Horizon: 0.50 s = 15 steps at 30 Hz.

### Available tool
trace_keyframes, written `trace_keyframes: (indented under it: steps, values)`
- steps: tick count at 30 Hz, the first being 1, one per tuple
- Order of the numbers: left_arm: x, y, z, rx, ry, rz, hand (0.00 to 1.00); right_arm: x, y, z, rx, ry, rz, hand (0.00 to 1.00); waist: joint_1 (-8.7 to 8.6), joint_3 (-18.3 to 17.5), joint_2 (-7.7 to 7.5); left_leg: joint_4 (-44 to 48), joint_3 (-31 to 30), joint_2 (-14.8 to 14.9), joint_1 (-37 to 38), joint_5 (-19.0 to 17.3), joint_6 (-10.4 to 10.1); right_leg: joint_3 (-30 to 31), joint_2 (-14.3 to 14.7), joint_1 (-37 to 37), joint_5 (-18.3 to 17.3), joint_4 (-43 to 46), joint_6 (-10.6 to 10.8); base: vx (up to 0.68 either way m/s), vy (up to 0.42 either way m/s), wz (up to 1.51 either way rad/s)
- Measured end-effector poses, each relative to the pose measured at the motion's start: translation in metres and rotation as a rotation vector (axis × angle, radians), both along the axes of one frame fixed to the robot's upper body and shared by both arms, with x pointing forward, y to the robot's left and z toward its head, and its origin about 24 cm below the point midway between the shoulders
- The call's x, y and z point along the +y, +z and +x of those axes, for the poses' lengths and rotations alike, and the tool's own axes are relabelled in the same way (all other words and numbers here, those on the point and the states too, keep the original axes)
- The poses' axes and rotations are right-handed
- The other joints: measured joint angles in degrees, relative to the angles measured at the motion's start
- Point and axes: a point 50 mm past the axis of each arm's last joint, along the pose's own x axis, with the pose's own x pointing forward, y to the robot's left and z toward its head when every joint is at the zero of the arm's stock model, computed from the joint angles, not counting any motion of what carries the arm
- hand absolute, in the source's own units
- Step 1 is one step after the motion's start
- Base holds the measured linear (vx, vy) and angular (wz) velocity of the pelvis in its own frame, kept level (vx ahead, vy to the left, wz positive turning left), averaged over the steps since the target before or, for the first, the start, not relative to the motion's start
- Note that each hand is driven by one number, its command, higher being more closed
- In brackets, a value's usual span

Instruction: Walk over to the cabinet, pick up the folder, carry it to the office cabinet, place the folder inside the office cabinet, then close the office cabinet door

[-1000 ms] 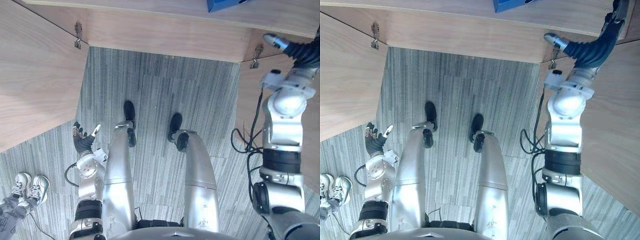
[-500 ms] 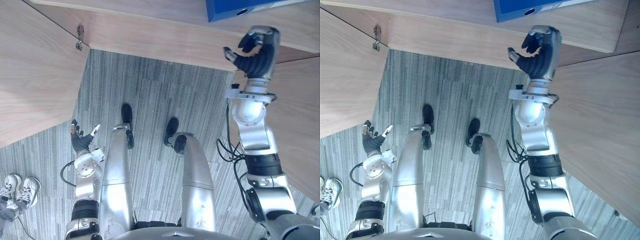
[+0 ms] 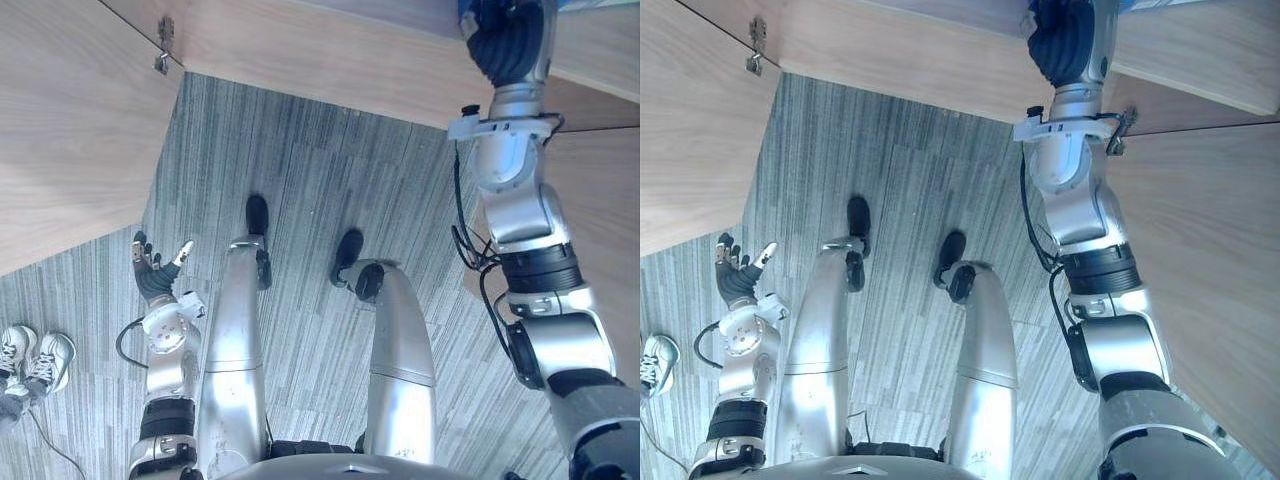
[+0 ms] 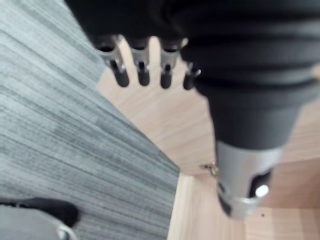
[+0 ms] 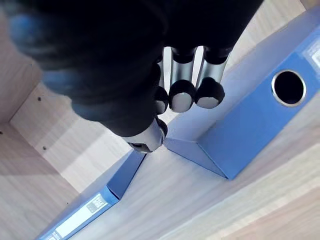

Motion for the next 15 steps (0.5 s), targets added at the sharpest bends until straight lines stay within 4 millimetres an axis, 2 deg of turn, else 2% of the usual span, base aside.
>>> trace_keyframes:
  steps: [6, 15]
  values:
    - [0.001, 0.007, 0.0, -0.035, 0.014, -0.009, 0.0, -0.007, 0.009, -0.001, -0.023, 0.0, 0.028, 1.0, 0.01, 0.88, 0.01, 0.6, 0.23, -0.02, -1.75, 0.06, -0.02, 0.03, -0.18, -1.95, -0.18, 1.13, -0.25, 0.0, 0.003, 0.01]
    - [0.002, 0.007, 0.0, -0.035, 0.02, -0.007, 0.0, -0.022, 0.002, -0.001, -0.011, -0.021, 0.107, 1.0, 0.02, 0.88, 0.01, 0.76, 0.09, -0.02, -1.78, 0.0, -0.09, -0.05, -0.2, -1.99, -0.48, 1.43, -0.17, 0.0, 0.003, 0.01]
